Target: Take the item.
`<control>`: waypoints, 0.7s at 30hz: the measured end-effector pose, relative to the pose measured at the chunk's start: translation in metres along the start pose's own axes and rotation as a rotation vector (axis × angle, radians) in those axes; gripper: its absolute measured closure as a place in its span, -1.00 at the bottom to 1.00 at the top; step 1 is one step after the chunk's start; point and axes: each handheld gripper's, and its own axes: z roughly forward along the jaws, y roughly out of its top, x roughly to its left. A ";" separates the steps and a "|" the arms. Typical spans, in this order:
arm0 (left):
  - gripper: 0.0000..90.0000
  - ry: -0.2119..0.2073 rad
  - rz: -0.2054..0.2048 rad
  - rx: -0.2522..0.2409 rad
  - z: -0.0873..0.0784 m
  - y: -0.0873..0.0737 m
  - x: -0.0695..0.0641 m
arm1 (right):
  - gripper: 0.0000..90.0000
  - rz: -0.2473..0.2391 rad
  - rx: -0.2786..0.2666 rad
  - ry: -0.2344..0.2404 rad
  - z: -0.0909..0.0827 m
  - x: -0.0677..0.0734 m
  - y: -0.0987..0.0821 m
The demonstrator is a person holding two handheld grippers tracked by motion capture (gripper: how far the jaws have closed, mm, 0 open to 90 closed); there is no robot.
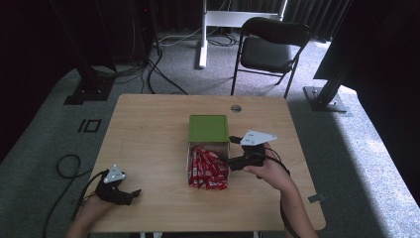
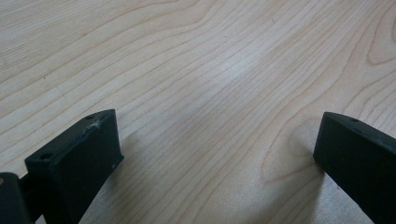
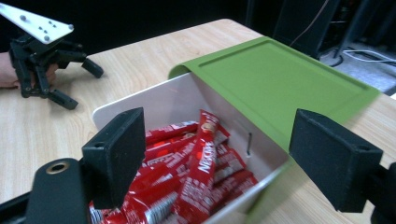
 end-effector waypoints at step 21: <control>-0.97 0.000 0.000 0.000 0.000 0.000 0.000 | 0.23 -0.003 0.162 0.047 0.047 0.010 0.008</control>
